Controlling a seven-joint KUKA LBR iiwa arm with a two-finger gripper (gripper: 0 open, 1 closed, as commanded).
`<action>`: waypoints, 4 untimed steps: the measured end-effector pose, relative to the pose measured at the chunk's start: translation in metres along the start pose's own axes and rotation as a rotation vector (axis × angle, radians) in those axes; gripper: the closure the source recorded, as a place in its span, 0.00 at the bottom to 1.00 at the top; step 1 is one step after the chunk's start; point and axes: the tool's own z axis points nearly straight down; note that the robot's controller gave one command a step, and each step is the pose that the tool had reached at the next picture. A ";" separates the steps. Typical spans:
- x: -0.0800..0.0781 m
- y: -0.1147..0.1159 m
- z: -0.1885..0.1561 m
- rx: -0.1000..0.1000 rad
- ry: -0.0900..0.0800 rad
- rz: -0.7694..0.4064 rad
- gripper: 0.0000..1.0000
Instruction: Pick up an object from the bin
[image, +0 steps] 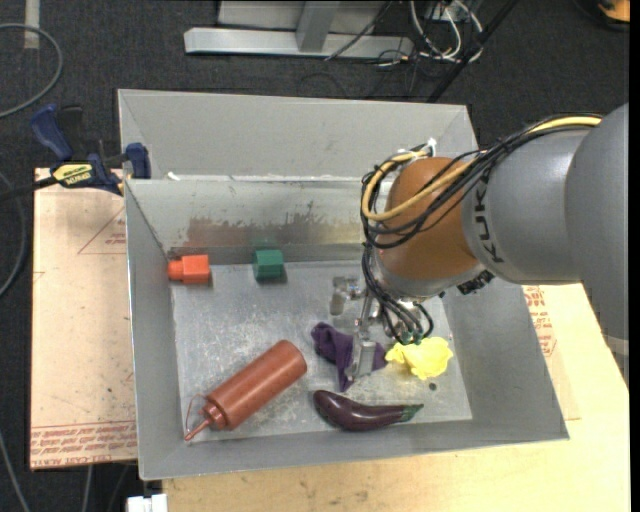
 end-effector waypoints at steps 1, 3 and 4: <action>0.001 0.001 -0.014 0.000 -0.007 0.012 0.00; 0.015 0.003 0.026 -0.001 -0.010 0.106 1.00; 0.015 0.003 0.026 -0.001 -0.010 0.107 1.00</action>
Offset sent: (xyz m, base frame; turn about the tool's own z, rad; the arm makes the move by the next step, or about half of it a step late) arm -0.0230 -0.0013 -0.0265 0.1873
